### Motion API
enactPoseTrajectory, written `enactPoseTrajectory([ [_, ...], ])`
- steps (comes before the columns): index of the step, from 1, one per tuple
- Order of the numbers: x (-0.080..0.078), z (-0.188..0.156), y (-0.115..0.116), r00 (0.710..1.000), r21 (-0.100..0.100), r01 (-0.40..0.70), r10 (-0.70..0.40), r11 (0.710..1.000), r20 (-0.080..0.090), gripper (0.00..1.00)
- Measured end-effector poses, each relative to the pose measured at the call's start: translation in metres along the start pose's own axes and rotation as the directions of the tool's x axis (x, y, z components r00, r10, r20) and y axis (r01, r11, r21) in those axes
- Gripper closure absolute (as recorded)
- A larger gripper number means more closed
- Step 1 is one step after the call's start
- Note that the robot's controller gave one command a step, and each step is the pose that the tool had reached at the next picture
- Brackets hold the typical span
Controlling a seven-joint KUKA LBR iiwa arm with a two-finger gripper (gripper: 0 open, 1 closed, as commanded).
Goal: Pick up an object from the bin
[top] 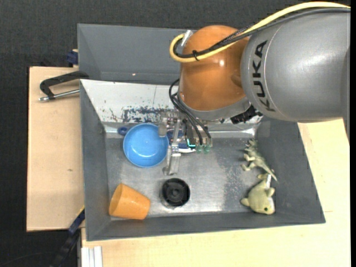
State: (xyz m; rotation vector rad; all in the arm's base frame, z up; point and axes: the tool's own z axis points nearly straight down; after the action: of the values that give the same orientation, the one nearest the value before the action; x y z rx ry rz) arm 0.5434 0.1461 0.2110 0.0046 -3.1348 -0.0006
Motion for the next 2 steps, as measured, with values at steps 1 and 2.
enactPoseTrajectory([
  [1, 0.049, 0.143, -0.042, 0.978, 0.000, 0.208, -0.208, 0.978, -0.004, 0.00],
  [2, 0.049, 0.109, -0.053, 0.992, 0.000, 0.123, -0.123, 0.992, 0.014, 0.00],
])
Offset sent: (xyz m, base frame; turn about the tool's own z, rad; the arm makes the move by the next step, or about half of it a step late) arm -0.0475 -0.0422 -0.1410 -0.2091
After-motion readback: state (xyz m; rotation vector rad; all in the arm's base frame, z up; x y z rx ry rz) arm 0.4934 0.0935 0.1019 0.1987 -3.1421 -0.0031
